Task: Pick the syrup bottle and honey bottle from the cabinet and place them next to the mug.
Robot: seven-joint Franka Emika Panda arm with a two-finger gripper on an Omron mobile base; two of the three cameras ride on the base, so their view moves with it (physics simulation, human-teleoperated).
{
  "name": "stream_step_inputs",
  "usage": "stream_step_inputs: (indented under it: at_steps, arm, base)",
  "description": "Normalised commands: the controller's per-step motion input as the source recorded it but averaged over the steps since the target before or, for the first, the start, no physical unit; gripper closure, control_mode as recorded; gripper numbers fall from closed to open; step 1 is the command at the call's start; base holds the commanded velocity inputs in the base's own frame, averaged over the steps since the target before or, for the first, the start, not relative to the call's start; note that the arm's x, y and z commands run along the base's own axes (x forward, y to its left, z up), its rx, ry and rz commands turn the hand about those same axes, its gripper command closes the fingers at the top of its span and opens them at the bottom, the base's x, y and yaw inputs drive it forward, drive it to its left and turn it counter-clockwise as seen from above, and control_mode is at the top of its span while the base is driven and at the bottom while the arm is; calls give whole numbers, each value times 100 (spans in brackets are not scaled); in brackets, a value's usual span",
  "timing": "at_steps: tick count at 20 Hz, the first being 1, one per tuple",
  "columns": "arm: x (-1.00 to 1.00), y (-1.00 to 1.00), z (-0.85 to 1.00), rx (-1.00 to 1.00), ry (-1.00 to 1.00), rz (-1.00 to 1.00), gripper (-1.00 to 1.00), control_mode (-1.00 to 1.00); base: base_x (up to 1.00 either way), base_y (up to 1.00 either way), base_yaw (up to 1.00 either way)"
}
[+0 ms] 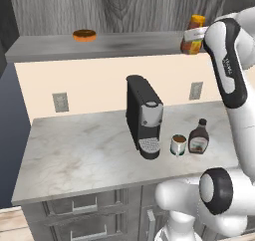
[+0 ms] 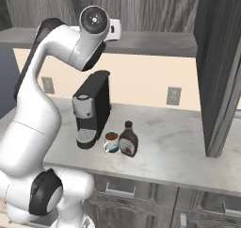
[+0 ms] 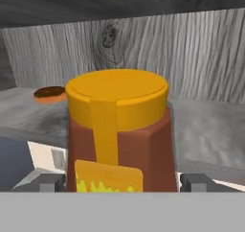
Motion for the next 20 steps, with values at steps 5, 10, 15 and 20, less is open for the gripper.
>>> stream_step_inputs:
  at_steps: [5,10,15,20]
  arm:
    - [-100,-2,-12,0,-9,9,100,-100]
    - [-100,-36,-31,1,-1,8,100,-100]
    - [-100,-56,-35,2,0,4,100,-100]
    - [-88,-73,-52,2,6,1,100,-100]
  base:
    - [0,0,0]
    - [0,0,0]
    - [0,0,0]
    - [0,0,0]
